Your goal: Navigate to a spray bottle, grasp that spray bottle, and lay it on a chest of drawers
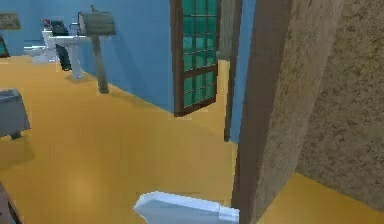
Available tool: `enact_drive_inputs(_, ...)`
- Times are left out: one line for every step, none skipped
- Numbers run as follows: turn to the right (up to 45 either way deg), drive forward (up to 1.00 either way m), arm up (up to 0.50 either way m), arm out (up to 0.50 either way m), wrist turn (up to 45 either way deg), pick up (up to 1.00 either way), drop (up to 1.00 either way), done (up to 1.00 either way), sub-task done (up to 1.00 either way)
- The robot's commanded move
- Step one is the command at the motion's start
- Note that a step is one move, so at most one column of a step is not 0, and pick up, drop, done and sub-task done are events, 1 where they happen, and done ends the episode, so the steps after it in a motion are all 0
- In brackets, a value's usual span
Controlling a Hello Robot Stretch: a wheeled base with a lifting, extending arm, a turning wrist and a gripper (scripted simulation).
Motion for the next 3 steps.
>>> enact_drive_inputs(21.0, 0.00, 0.00, 0.00, 0.0, 0.00, 0.00, 0.00, 0.00)
enact_drive_inputs(0.0, 0.50, 0.00, 0.00, 0.0, 0.00, 0.00, 0.00, 0.00)
enact_drive_inputs(-45.0, 0.00, 0.00, 0.00, 0.0, 0.00, 0.00, 0.00, 0.00)
